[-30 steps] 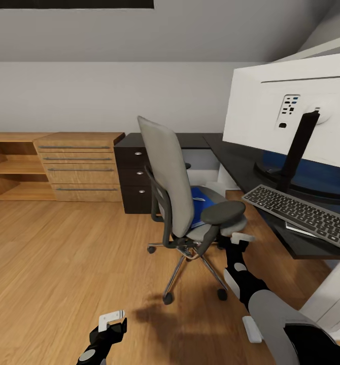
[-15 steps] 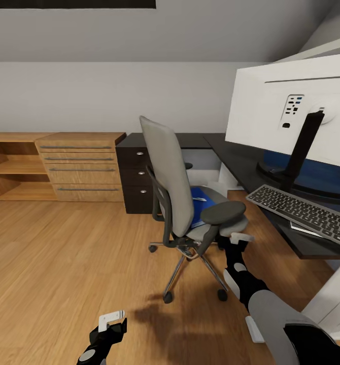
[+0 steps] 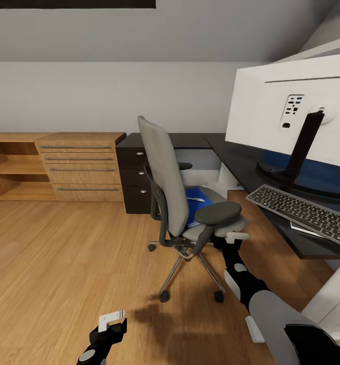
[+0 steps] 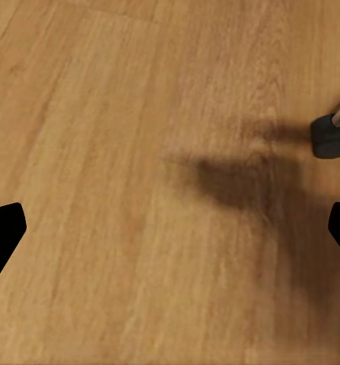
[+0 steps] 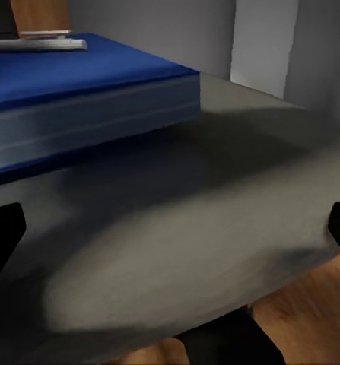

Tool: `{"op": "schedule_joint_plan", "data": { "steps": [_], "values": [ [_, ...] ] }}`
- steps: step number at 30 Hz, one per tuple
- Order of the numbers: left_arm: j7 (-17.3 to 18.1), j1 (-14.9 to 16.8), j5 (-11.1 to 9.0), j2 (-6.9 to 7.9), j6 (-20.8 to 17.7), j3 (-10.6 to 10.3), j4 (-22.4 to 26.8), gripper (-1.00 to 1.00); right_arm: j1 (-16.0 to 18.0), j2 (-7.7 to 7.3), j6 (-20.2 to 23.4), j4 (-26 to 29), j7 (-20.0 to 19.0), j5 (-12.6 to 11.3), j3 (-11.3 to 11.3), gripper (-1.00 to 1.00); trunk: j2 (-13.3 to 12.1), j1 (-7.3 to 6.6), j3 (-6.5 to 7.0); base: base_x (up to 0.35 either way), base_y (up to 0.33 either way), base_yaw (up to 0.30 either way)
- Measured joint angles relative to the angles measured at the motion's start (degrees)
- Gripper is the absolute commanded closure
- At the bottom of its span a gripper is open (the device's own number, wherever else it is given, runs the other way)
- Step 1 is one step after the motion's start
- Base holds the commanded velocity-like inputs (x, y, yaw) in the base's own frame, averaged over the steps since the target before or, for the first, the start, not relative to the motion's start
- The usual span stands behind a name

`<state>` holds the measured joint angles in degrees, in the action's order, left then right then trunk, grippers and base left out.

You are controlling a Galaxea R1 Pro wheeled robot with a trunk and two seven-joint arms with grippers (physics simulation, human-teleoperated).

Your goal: In the bedroom, organize the workspace by keeping the computer under the desk, ensuring the monitor is on the desk, placing the keyboard on the desk next to the monitor, placing the mouse on the desk next to the keyboard, moving the folder from the swivel chair onto the desk next to the mouse, stacking the notebook on top of the folder with the pen on top of the notebook, and positioning the swivel chair next to the desk.

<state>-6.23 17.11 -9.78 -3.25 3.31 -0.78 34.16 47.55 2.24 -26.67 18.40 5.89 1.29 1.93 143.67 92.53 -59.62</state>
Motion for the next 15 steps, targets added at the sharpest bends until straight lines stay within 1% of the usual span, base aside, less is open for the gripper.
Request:
{"op": "schedule_joint_plan", "data": {
  "steps": [6, 9, 15],
  "values": [
    [0.0, 0.0, 0.0, 0.0, 0.0, 0.0, 0.0, -1.0, -0.1, 0.0, 0.0, 0.1, -1.9, 1.1, 0.0, -1.0, 0.0, 0.0, 0.0, 0.0, 0.0, 0.0],
    [0.0, 0.0, 0.0, 0.0, 0.0, 0.0, 0.0, -1.0, -0.1, 0.03, 0.0, 0.1, -2.8, 1.1, 0.0, -1.0, 0.0, 0.0, 0.0, 0.0, 0.0, 0.0],
    [0.0, 0.0, 0.1, -0.06, 0.0, 0.0, 0.0, -1.0, -0.1, 0.1, 0.1, 0.3, -7.9, 1.3, -0.1, -1.0, 0.0, 0.0, 0.0, 0.0, 0.0, 0.0]
  ]
}}
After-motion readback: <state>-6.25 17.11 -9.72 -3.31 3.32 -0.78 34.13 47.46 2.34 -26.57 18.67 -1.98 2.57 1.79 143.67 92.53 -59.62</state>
